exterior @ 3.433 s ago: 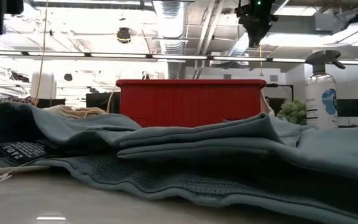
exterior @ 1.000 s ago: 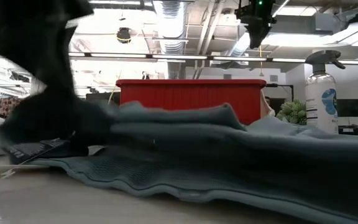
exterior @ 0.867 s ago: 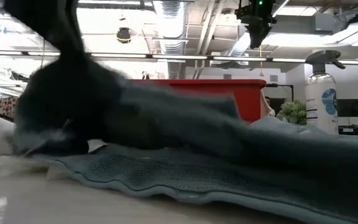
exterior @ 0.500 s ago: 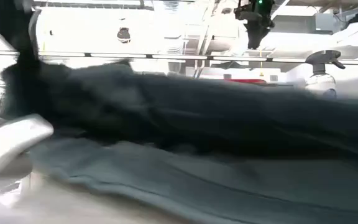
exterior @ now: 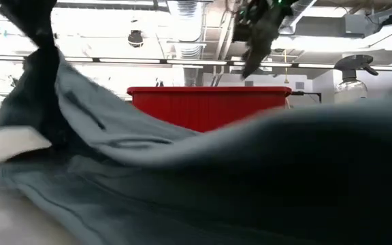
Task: Fold Laundry from Bin
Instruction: Fold the blue pants
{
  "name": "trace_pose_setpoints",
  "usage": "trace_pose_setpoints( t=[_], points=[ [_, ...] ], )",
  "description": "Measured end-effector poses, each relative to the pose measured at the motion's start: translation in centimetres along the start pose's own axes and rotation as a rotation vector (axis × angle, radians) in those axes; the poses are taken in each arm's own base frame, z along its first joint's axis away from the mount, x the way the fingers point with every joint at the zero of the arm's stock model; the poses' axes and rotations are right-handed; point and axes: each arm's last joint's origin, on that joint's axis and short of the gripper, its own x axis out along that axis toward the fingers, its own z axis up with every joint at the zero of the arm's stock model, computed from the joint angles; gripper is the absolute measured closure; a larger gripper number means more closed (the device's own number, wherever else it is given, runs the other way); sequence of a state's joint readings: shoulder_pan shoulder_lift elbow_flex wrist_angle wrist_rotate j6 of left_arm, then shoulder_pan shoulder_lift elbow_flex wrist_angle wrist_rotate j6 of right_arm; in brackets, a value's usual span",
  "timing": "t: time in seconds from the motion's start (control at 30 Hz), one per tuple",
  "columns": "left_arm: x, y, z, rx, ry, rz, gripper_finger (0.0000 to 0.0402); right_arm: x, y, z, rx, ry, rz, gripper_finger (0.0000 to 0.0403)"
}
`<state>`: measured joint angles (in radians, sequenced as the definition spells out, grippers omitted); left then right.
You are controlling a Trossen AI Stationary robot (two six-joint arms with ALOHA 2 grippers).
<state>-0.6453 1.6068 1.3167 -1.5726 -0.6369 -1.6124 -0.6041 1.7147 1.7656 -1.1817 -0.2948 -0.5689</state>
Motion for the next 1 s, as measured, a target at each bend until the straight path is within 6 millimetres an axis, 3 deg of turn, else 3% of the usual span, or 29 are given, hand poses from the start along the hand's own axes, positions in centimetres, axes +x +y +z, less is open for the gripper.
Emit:
trace_pose_setpoints(
  t=[0.13, 0.3, 0.57, 0.77, 1.0],
  points=[
    [-0.6, 1.2, 1.0, -0.041, -0.037, -0.038, 0.0401, 5.0, 0.3, 0.7, -0.233, -0.090, -0.103, 0.0163],
    [-0.4, 1.5, 1.3, 0.024, 0.025, -0.036, 0.0401, 9.9, -0.7, 0.4, -0.319, -0.179, -0.234, 0.0163],
    [-0.2, 1.4, 1.1, 0.046, 0.102, -0.031, 0.0401, 17.7, -4.0, -4.0, -0.249, 0.147, -0.136, 0.0163],
    [-0.2, 1.3, 1.2, 0.051, 0.095, -0.031, 0.0402, 18.5, -5.8, -5.0, -0.295, 0.333, -0.176, 0.0163],
    [-0.2, 1.4, 1.3, 0.051, 0.060, -0.029, 0.0401, 16.8, -6.8, -4.6, -0.317, 0.368, -0.201, 0.0163]
  ],
)
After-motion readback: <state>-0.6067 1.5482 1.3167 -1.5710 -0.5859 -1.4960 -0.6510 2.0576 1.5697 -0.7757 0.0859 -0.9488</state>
